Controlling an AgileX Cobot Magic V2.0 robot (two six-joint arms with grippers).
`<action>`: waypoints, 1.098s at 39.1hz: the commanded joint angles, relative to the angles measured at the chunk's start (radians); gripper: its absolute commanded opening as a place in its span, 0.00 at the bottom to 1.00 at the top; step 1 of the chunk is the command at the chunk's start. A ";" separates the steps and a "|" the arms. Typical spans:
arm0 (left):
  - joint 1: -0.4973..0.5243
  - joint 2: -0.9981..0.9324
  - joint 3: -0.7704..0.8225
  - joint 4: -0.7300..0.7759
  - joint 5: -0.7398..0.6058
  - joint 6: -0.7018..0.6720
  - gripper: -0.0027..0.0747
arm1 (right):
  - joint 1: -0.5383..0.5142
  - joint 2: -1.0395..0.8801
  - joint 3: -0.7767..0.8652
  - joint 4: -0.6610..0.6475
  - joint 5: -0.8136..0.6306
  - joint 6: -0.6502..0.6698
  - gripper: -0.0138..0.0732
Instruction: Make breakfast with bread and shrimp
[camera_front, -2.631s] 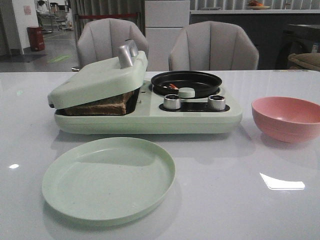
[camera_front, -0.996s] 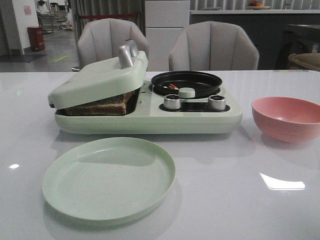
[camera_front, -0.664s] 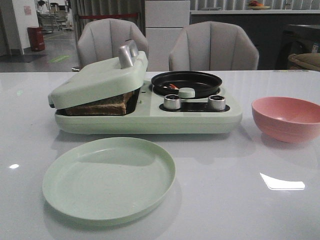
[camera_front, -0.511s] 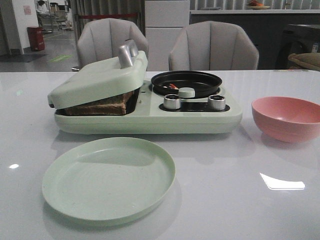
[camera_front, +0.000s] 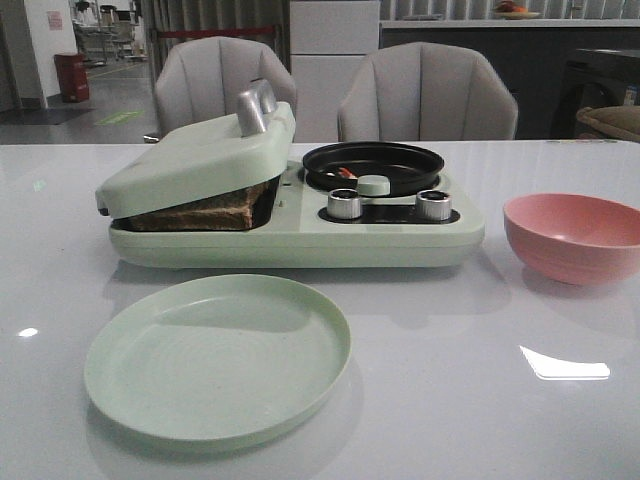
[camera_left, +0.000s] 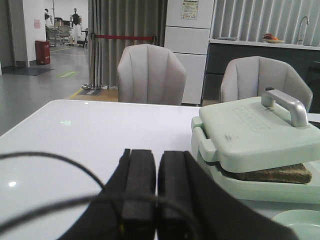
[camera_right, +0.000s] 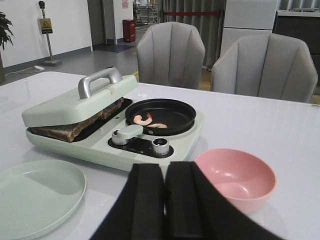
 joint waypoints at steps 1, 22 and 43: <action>0.003 -0.018 0.022 0.000 -0.080 -0.009 0.18 | -0.001 0.009 -0.026 0.000 -0.075 -0.010 0.33; 0.003 -0.018 0.022 0.000 -0.080 -0.009 0.18 | -0.022 0.004 -0.005 -0.066 -0.082 -0.010 0.33; 0.003 -0.016 0.022 0.000 -0.080 -0.009 0.18 | -0.153 -0.068 0.201 -0.166 -0.251 0.165 0.33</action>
